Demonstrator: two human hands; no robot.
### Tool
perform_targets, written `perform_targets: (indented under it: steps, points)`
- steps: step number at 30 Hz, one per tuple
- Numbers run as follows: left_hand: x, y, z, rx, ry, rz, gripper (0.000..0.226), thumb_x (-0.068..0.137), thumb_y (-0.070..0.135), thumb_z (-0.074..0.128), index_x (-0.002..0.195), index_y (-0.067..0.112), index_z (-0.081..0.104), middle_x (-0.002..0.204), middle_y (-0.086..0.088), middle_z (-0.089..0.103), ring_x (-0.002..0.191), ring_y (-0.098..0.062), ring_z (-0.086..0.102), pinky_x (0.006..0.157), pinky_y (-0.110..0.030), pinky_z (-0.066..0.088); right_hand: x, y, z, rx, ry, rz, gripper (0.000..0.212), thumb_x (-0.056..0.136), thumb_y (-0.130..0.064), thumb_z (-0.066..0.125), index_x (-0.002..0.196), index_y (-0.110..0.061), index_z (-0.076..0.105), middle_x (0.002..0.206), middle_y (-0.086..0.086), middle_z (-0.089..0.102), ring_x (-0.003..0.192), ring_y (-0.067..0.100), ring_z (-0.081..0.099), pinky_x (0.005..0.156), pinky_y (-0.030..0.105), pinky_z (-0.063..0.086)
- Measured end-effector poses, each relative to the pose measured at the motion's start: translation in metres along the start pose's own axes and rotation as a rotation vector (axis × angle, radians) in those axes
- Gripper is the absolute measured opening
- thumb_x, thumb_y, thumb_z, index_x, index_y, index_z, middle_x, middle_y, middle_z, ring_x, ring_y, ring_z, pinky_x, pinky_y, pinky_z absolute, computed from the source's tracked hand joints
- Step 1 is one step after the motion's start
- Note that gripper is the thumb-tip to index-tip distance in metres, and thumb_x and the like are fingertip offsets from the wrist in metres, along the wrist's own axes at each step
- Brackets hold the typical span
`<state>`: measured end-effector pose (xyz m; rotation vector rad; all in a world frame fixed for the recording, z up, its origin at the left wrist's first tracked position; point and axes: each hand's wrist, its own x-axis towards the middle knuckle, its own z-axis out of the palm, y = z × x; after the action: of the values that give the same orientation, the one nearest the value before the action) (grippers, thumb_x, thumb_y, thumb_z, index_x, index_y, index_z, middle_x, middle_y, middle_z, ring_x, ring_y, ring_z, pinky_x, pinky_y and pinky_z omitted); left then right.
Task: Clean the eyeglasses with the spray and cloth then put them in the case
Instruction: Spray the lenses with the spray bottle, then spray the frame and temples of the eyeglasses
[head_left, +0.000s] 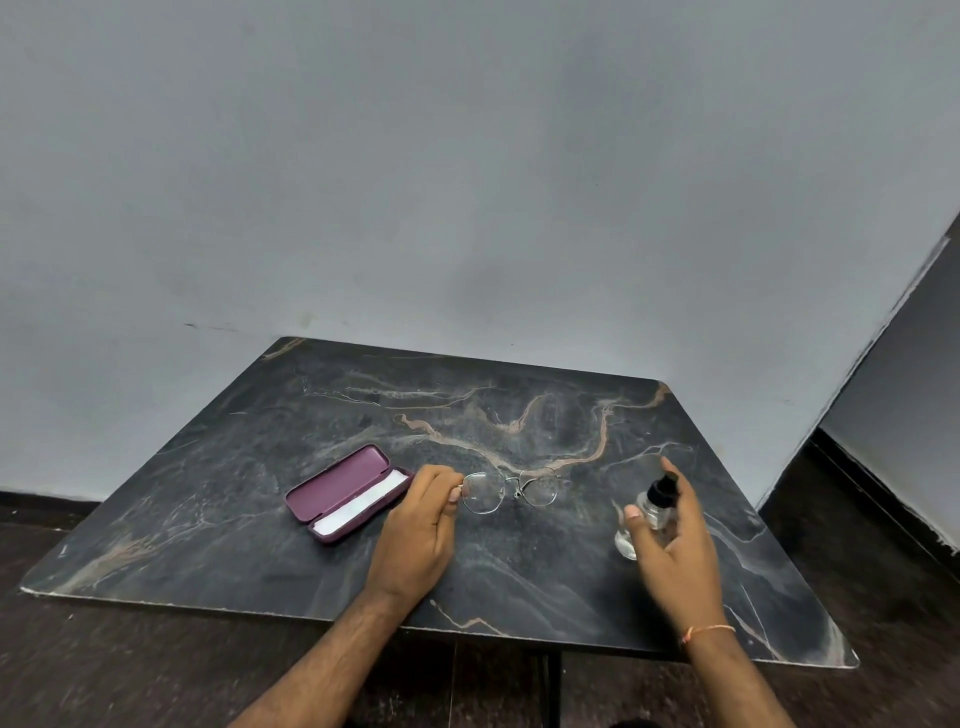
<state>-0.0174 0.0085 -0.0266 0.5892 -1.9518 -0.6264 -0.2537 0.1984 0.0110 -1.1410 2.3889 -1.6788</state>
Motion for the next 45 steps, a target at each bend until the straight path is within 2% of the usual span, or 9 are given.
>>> perform_targets:
  steps: [12, 16, 21, 23, 25, 28, 33, 41, 45]
  points:
    - [0.002, 0.001, 0.000, -0.130, 0.033, -0.022, 0.025, 0.117, 0.031, 0.040, 0.101, 0.028, 0.059, 0.092, 0.022, 0.053, 0.076, -0.010, 0.057, 0.076, -0.012, 0.044, -0.007, 0.017, -0.001, -0.006, -0.008, 0.090, 0.090, 0.093, -0.039, 0.080, 0.160, -0.061, 0.023, 0.165, -0.003, 0.047, 0.142, 0.026, 0.057, 0.115, 0.056, 0.050]
    - [0.008, 0.007, -0.002, -0.176, 0.086, -0.032, 0.026, 0.118, 0.036, 0.041, 0.104, 0.029, 0.061, 0.093, 0.018, 0.055, 0.075, -0.012, 0.059, 0.079, -0.014, 0.045, -0.015, 0.010, -0.002, -0.075, 0.076, 0.049, 0.096, 0.089, -0.041, 0.084, 0.164, -0.045, 0.024, 0.167, -0.005, 0.040, 0.152, 0.021, 0.042, 0.119, 0.043, 0.040]
    - [0.021, 0.025, -0.004, -0.226, 0.113, 0.000, 0.025, 0.118, 0.030, 0.041, 0.107, 0.029, 0.063, 0.099, 0.007, 0.059, 0.073, -0.016, 0.062, 0.078, -0.016, 0.048, -0.039, -0.018, 0.011, -0.191, 0.310, -0.280, 0.042, 0.098, -0.038, 0.074, 0.136, -0.025, 0.059, 0.127, -0.003, 0.061, 0.115, 0.015, 0.059, 0.093, 0.029, 0.048]
    - [0.024, 0.036, -0.003, -0.267, 0.120, 0.021, 0.026, 0.118, 0.026, 0.041, 0.107, 0.026, 0.064, 0.107, 0.006, 0.059, 0.071, -0.016, 0.063, 0.076, -0.016, 0.050, -0.048, -0.038, 0.021, -0.070, 0.183, -0.280, 0.014, 0.100, -0.043, 0.066, 0.111, -0.034, 0.067, 0.093, -0.015, 0.068, 0.080, 0.008, 0.063, 0.068, 0.021, 0.049]
    - [0.024, 0.049, -0.002, -0.301, 0.130, 0.049, 0.028, 0.119, 0.032, 0.041, 0.106, 0.025, 0.065, 0.111, 0.006, 0.058, 0.071, -0.015, 0.063, 0.077, -0.016, 0.051, -0.053, -0.058, 0.035, 0.020, -0.041, -0.148, 0.022, 0.104, -0.051, 0.061, 0.098, -0.035, 0.076, 0.075, -0.004, 0.072, 0.064, 0.011, 0.064, 0.056, 0.023, 0.046]
    - [0.020, 0.066, -0.001, -0.315, 0.159, 0.099, 0.034, 0.120, 0.043, 0.039, 0.106, 0.028, 0.065, 0.110, -0.003, 0.056, 0.075, -0.008, 0.063, 0.077, -0.014, 0.052, -0.057, -0.084, 0.060, 0.287, -0.333, 0.227, 0.041, 0.099, -0.060, 0.057, 0.093, -0.032, 0.085, 0.067, -0.001, 0.067, 0.051, 0.004, 0.055, 0.048, 0.027, 0.040]
    - [0.008, 0.076, -0.001, -0.245, 0.148, 0.183, 0.032, 0.119, 0.042, 0.041, 0.110, 0.024, 0.066, 0.116, -0.001, 0.054, 0.105, -0.004, 0.059, 0.091, -0.013, 0.046, -0.052, -0.114, 0.082, 0.907, -0.605, 0.774, 0.028, 0.089, -0.053, 0.077, 0.084, -0.026, 0.080, 0.065, -0.008, 0.051, 0.046, 0.003, 0.038, 0.038, 0.016, 0.024]
    - [0.006, 0.074, -0.020, -0.247, 0.066, 0.270, 0.025, 0.116, 0.024, 0.049, 0.127, 0.026, 0.072, 0.143, 0.000, 0.051, 0.130, 0.004, 0.060, 0.108, -0.012, 0.046, -0.027, -0.132, 0.079, 1.257, -0.644, 0.776, 0.016, 0.097, -0.037, 0.073, 0.106, -0.023, 0.076, 0.075, -0.007, 0.053, 0.054, 0.003, 0.047, 0.039, 0.015, 0.028]
    - [0.007, 0.068, -0.031, -0.191, 0.011, 0.279, 0.036, 0.120, 0.039, 0.044, 0.148, 0.048, 0.065, 0.155, 0.010, 0.046, 0.108, 0.000, 0.063, 0.106, -0.010, 0.044, -0.016, -0.141, 0.071, 1.305, -0.537, 0.641, 0.019, 0.099, -0.029, 0.072, 0.106, -0.011, 0.073, 0.075, -0.001, 0.060, 0.045, 0.003, 0.045, 0.034, 0.015, 0.030]
